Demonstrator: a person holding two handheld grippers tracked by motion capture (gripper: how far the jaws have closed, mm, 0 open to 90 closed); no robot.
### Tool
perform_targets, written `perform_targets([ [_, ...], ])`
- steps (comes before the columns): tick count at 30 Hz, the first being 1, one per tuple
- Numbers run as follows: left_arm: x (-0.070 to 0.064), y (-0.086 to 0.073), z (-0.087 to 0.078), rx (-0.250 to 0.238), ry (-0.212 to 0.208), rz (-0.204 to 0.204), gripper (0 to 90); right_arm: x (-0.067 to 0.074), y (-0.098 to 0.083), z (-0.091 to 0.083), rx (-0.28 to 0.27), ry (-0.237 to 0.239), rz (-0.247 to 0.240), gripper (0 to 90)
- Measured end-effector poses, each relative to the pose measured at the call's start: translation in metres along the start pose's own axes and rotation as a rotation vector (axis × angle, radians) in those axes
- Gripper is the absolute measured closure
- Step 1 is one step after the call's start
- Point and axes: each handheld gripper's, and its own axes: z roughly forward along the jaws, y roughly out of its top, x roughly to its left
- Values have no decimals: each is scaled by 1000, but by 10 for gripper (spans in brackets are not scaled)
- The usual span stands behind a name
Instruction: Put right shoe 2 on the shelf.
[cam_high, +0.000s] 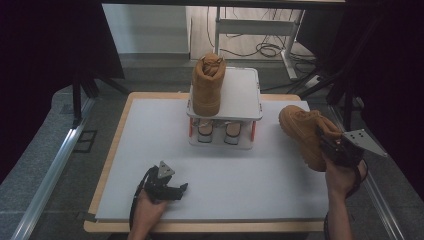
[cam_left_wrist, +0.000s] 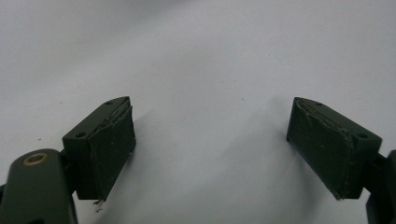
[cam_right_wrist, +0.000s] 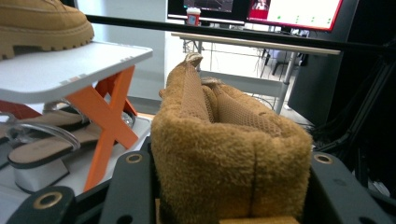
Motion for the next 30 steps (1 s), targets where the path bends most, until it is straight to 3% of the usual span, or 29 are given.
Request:
perform_targets([
  [30,0,0,0,0,0,2,151,24,59,8,-92,23,-21,552],
])
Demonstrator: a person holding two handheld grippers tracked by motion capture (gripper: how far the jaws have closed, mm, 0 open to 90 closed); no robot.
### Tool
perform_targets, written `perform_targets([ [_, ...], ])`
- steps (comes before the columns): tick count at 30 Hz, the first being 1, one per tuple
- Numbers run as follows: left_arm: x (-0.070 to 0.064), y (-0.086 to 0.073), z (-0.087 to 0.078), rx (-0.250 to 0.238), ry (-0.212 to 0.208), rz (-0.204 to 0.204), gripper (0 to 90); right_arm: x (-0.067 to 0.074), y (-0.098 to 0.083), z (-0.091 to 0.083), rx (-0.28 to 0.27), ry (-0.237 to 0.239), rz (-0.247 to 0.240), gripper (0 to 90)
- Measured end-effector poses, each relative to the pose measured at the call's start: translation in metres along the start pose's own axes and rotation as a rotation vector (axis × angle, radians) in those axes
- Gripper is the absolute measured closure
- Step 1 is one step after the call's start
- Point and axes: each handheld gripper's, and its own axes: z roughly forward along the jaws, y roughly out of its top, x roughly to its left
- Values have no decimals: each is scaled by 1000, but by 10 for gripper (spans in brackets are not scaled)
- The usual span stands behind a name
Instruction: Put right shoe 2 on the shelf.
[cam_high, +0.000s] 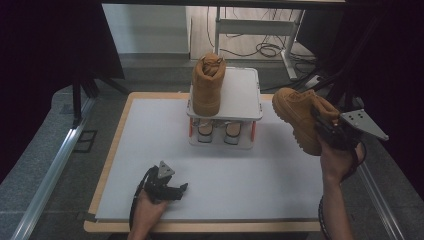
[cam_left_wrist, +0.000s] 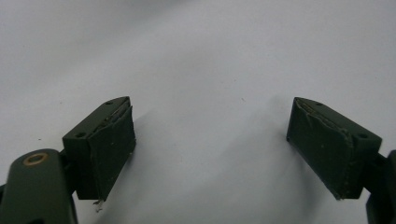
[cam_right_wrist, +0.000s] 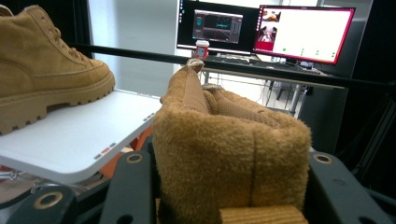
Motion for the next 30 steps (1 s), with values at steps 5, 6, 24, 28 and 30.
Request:
perform_targets([
  [5,0,0,0,1,-1,0,151,3,9,5,-10,7,-11,552],
  [6,0,0,0,0,-1,0,151,4,11,6,-10,8,-10,552],
  [24,0,0,0,4,0,3,151,11,40,17,-47,10,-14,551],
  [28,0,0,0,3,-1,3,151,17,46,21,-52,17,-15,551],
  [30,0,0,0,2,-1,2,151,20,48,23,-55,22,-16,551],
])
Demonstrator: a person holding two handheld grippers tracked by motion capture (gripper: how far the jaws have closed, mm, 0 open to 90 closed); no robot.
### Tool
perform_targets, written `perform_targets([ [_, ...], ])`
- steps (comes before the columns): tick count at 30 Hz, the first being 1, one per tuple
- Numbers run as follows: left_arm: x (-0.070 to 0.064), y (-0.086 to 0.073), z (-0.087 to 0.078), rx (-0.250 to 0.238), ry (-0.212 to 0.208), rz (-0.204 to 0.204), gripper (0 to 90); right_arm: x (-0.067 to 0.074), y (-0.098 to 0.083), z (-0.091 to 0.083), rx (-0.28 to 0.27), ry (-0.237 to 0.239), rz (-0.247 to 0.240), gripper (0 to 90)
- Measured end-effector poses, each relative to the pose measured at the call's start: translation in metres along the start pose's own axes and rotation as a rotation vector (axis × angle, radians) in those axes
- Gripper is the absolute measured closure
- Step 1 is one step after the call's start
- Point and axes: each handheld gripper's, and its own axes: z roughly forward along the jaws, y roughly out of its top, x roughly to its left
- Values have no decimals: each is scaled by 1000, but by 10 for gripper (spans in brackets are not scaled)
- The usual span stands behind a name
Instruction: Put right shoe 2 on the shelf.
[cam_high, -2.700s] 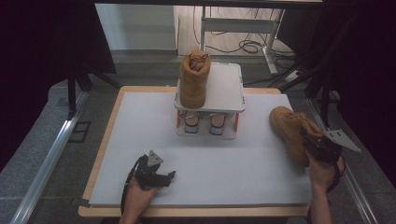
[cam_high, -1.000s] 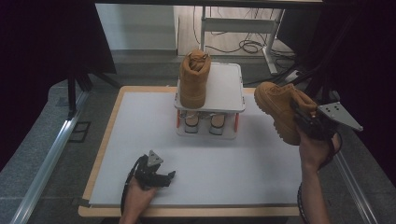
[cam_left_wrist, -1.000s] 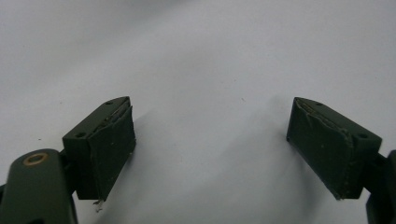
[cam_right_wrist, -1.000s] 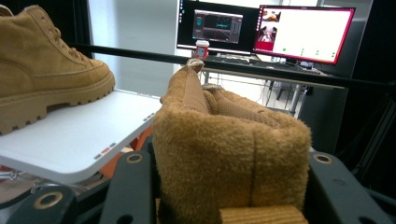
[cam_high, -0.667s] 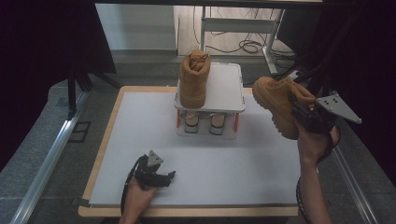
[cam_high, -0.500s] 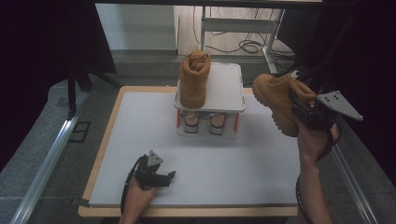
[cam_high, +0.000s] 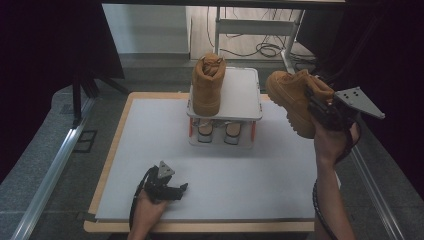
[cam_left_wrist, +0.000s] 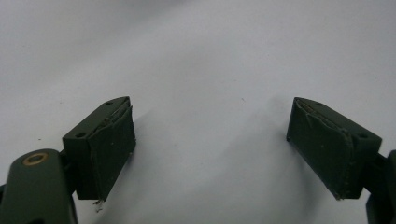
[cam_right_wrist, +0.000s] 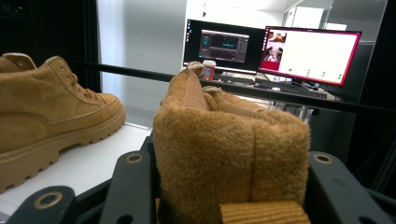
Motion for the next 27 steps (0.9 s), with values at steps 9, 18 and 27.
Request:
perform_targets([
  [9,0,0,0,-2,1,0,151,15,9,12,-19,26,-1,550],
  [18,0,0,0,-2,1,1,151,35,9,29,-23,54,0,551],
  [27,0,0,0,-3,1,1,151,52,4,53,-18,88,-9,550],
])
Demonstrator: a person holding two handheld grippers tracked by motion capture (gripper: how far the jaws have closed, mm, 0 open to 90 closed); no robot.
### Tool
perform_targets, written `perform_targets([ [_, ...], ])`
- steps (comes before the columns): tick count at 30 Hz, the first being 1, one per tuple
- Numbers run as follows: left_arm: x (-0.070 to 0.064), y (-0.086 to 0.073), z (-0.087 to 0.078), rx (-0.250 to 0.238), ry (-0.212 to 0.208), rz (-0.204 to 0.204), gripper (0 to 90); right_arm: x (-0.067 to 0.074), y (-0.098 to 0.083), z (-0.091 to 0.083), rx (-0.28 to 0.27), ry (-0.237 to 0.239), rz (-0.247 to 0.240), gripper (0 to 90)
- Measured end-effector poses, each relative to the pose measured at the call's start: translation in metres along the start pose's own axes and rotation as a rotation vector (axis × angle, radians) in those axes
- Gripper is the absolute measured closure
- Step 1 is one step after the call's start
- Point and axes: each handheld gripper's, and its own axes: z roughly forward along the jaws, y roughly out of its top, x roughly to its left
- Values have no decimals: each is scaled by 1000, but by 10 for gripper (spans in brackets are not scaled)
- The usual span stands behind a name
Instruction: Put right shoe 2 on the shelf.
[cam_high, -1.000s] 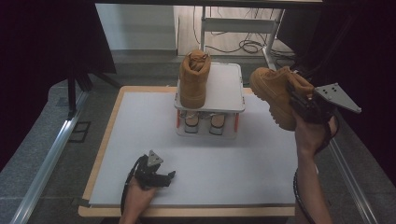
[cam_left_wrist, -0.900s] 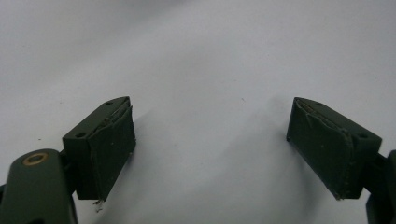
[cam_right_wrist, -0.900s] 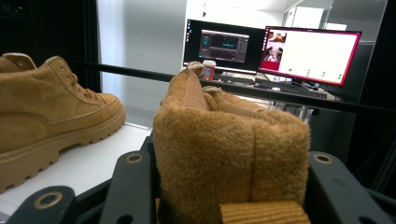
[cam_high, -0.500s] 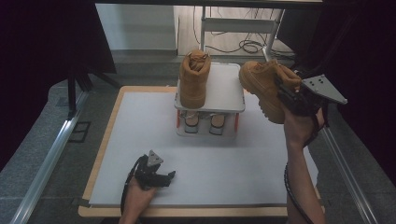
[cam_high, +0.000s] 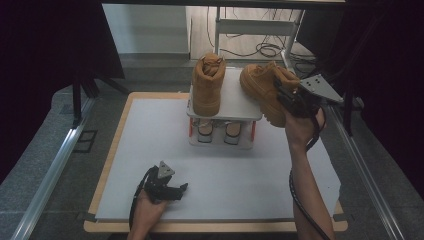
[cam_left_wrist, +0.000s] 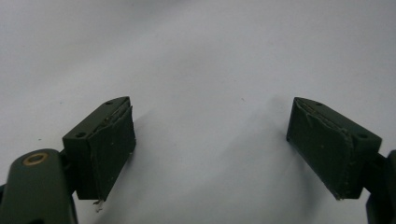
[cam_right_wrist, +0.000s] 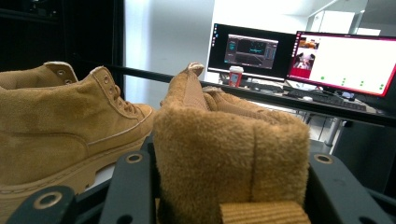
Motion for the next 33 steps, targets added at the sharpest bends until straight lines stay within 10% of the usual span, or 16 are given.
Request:
perform_targets([
  [33,0,0,0,3,0,3,152,43,-14,66,-6,0,-55,455],
])
